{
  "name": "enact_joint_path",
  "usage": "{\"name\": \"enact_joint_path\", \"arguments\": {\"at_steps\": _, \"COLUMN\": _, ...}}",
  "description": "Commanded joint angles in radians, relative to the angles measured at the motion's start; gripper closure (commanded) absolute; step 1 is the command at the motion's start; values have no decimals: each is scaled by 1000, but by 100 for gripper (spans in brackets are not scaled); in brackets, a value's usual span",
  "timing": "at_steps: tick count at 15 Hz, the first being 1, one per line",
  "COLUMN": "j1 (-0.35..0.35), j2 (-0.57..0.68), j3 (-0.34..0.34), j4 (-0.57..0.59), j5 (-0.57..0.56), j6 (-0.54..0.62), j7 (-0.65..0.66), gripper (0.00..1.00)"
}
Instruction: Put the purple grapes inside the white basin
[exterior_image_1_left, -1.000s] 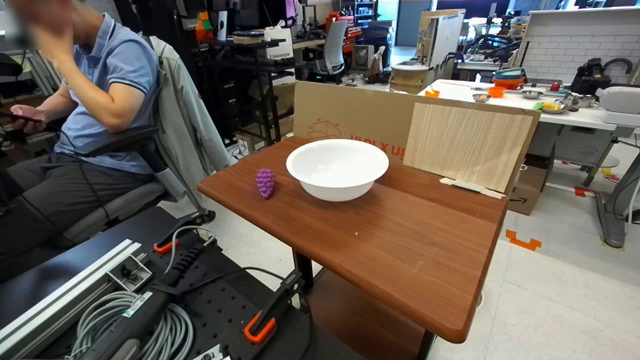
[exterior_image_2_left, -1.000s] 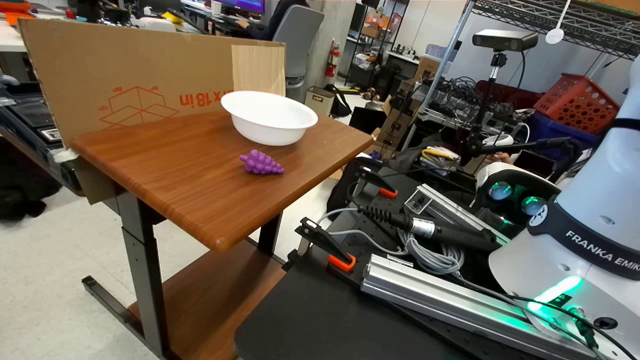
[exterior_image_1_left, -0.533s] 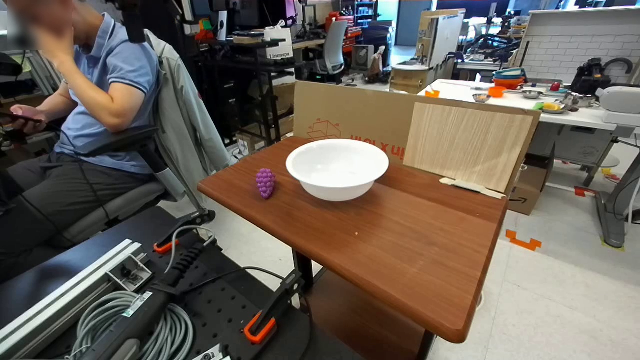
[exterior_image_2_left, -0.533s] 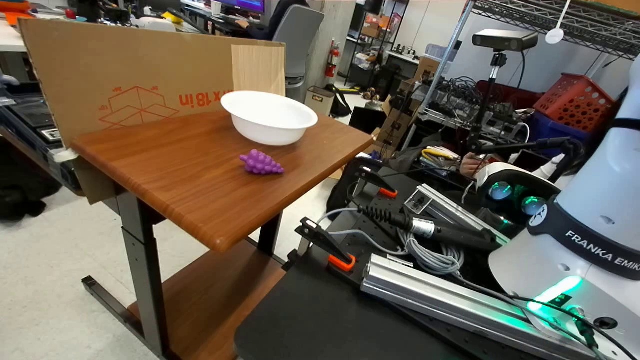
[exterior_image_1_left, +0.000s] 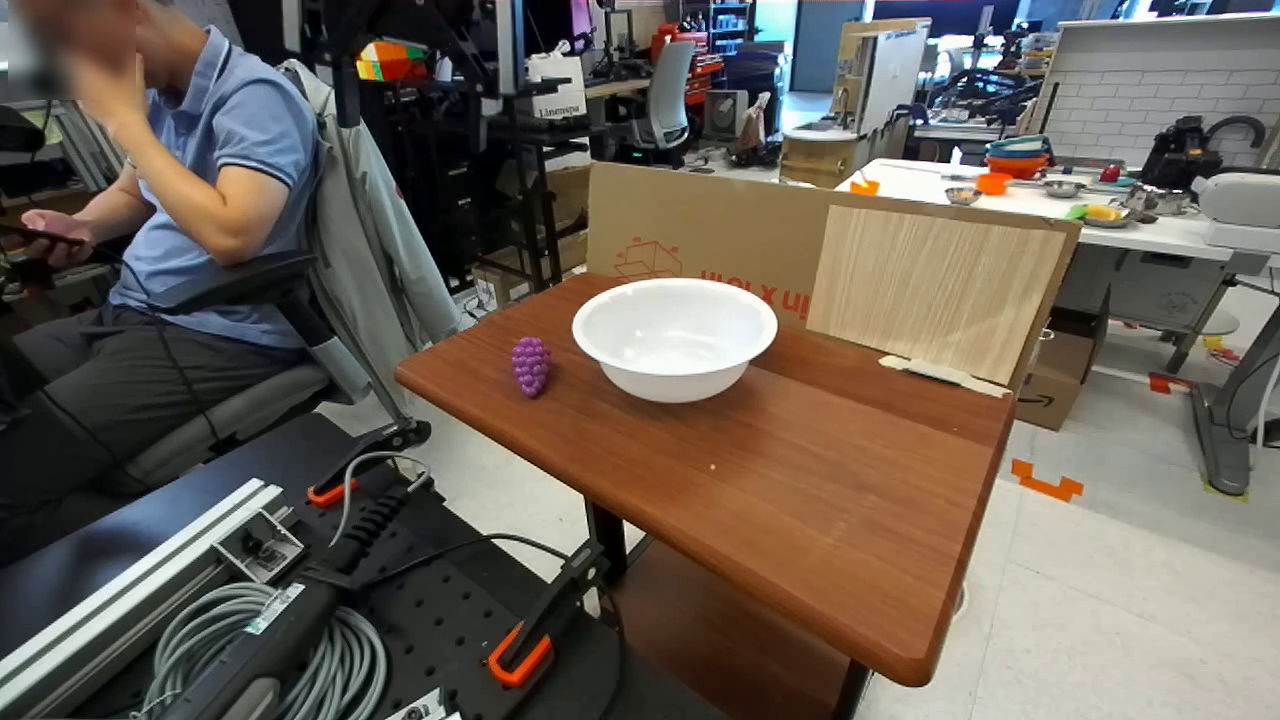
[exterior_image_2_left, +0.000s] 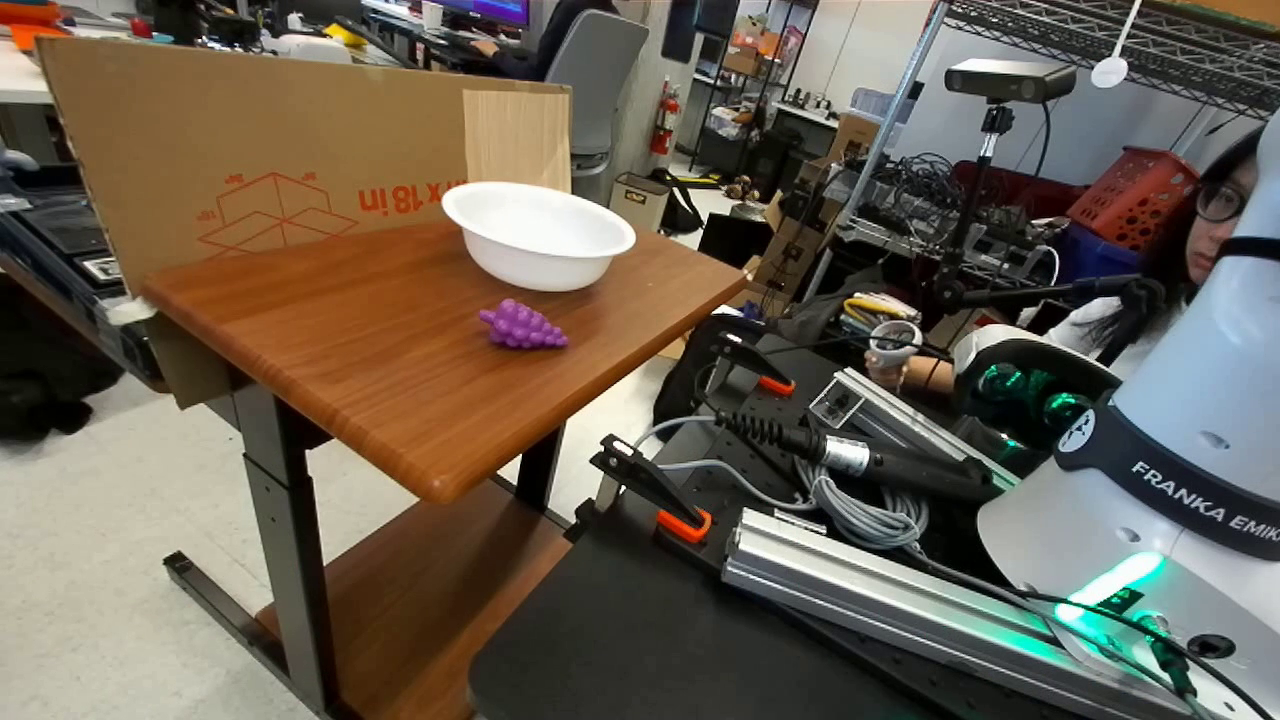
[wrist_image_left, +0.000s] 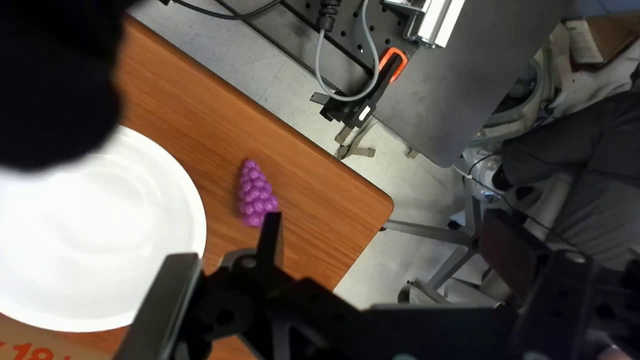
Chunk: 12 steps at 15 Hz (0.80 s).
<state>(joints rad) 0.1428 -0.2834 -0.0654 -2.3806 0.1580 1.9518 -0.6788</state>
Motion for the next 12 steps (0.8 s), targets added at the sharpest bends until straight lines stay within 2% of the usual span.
{"name": "enact_joint_path", "arguments": {"at_steps": 1, "j1": -17, "j2": 205, "j3": 52, "j4": 146, "j5": -119, "j6": -44, "j7": 40, "gripper": 0}}
{"name": "enact_joint_path", "arguments": {"at_steps": 7, "j1": -16, "j2": 383, "j3": 115, "j4": 162, "j5": -446, "j6": 239, "j7": 355, "gripper": 0}}
{"name": "enact_joint_path", "arguments": {"at_steps": 9, "j1": -12, "j2": 410, "j3": 117, "j4": 150, "j5": -510, "j6": 349, "j7": 482, "gripper": 0}}
{"name": "enact_joint_path", "arguments": {"at_steps": 12, "j1": -1, "j2": 427, "j3": 123, "j4": 125, "j5": -543, "j6": 444, "j7": 614, "gripper": 0}}
